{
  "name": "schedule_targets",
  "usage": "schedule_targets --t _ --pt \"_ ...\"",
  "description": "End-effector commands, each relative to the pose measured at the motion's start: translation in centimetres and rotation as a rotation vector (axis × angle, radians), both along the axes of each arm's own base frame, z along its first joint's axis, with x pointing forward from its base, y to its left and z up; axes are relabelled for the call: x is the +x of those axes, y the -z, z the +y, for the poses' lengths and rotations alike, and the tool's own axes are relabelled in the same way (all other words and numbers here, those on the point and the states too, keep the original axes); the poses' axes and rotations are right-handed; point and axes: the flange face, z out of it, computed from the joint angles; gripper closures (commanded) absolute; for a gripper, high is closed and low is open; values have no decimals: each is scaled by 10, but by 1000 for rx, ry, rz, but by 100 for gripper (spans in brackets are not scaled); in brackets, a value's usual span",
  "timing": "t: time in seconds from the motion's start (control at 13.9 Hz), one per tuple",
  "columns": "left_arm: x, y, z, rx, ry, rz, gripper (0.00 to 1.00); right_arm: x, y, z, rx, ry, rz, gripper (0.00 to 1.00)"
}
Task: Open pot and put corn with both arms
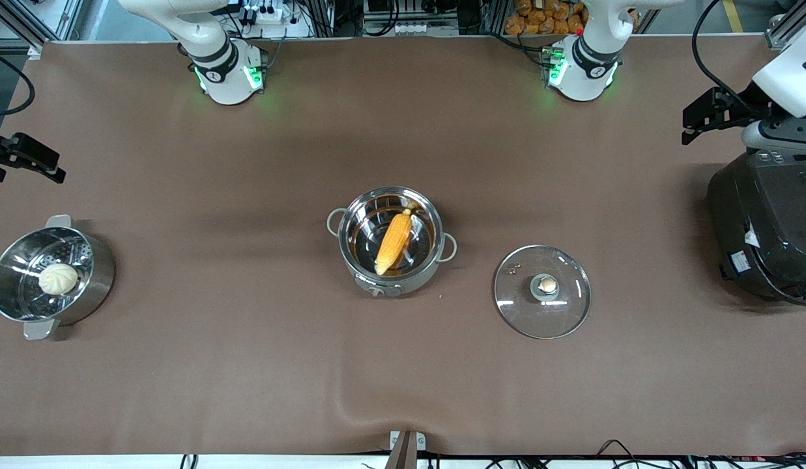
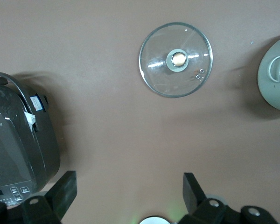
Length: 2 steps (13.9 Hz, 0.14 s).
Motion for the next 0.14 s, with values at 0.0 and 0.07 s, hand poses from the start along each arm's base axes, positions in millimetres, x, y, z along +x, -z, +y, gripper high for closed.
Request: schedule_targets --t 0.0,0.07 --pt "0 -4 4 -22 10 11 0 2 4 3 -6 -17 20 0" --pt "0 -4 3 -21 10 11 0 0 5 3 -5 -14 35 0"
